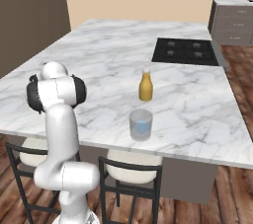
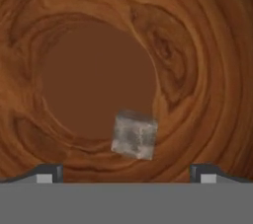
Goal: There are two ice cubes in the ice bowl. Place both ice cubes in the glass cup.
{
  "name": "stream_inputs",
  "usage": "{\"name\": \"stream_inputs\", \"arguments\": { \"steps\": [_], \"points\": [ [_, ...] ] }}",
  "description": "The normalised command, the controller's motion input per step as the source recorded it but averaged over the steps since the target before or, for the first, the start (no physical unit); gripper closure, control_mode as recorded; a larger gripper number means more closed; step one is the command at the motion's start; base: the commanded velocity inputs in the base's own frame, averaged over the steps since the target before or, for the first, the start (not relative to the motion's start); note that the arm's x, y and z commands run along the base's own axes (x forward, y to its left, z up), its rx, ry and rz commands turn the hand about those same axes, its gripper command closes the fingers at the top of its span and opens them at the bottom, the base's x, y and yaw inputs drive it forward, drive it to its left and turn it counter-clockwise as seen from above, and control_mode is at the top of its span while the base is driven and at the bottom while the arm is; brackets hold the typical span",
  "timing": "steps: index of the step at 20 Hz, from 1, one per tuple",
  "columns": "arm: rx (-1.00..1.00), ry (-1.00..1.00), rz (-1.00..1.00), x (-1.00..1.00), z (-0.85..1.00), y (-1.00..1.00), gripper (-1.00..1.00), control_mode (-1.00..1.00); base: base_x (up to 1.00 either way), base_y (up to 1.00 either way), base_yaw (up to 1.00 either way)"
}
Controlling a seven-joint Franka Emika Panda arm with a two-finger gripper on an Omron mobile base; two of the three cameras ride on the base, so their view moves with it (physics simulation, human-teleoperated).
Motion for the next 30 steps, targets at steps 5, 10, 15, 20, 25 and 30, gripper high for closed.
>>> {"name": "stream_inputs", "arguments": {
  "steps": [5,10,15,20,25,30],
  "points": [
    [0.0,0.08,0.0,0.3,-0.1,0.0,-1.0,-1.0,0.0,0.0,0.0],
    [0.0,0.04,0.0,0.39,-0.09,0.0,-1.0,-1.0,0.0,0.0,0.0],
    [0.0,0.04,0.0,0.28,-0.15,0.0,-1.0,-1.0,0.0,0.0,0.0],
    [-0.02,0.07,0.0,-0.13,-0.29,0.0,-1.0,-1.0,0.0,0.0,0.0],
    [-0.01,0.01,0.0,-0.28,-0.08,0.0,-1.0,-1.0,0.0,0.0,0.0],
    [-0.07,0.0,0.0,-0.14,-0.2,0.0,-1.0,-1.0,0.0,0.0,0.0]
  ]
}}
